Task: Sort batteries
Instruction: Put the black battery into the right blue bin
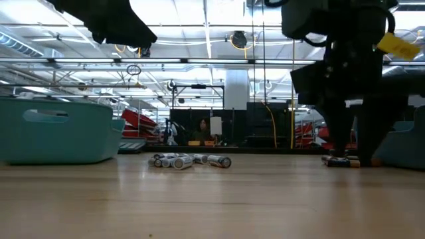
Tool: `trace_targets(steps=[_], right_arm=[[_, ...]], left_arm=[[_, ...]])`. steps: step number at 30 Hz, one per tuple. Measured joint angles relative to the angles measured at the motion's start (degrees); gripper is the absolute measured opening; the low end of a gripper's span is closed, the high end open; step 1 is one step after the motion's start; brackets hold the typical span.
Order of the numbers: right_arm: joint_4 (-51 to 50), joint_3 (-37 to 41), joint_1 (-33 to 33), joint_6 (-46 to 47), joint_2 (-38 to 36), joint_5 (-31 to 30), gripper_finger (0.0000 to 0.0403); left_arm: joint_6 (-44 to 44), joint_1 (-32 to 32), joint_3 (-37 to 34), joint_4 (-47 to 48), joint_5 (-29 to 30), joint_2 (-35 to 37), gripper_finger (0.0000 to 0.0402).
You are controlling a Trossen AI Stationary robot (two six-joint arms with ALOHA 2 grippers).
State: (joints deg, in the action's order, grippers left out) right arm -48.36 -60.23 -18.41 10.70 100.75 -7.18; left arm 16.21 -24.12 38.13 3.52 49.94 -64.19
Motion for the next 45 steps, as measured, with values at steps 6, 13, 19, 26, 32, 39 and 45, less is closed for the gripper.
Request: trace_targets(steps=[6, 13, 19, 26, 32, 39, 45], right_arm=[[0.41, 0.00, 1.43, -0.26, 0.85, -0.36, 0.0168], [0.33, 0.00, 3.19, -0.28, 0.85, 3.66, 0.0154], [0.33, 0.00, 5.35, -0.58, 0.85, 4.09, 0.0146], [0.29, 0.00, 5.60, -1.33, 0.85, 4.18, 0.0146], [0.13, 0.02, 5.57, -1.33, -1.72, 2.74, 0.0146], [0.94, 0.48, 6.53, -1.42, -2.19, 2.76, 0.0146], [3.92, 3.25, 7.54, -1.38, -0.77, 2.80, 0.0146]], left_arm=[[0.04, 0.00, 0.00, -0.21, -0.01, -0.34, 0.0214], [0.02, 0.00, 0.00, -0.14, -0.01, -0.34, 0.0214], [0.02, 0.00, -0.02, -0.04, -0.21, -0.34, 0.0214], [-0.02, 0.00, -0.02, 0.39, -0.67, -0.32, 0.0214], [-0.15, 0.03, -0.04, 0.66, -0.69, -0.32, 0.0214], [-0.42, 0.04, -0.04, 0.64, -0.69, -0.32, 0.0214], [-0.42, 0.04, -0.04, 0.64, -0.69, -0.32, 0.0214]])
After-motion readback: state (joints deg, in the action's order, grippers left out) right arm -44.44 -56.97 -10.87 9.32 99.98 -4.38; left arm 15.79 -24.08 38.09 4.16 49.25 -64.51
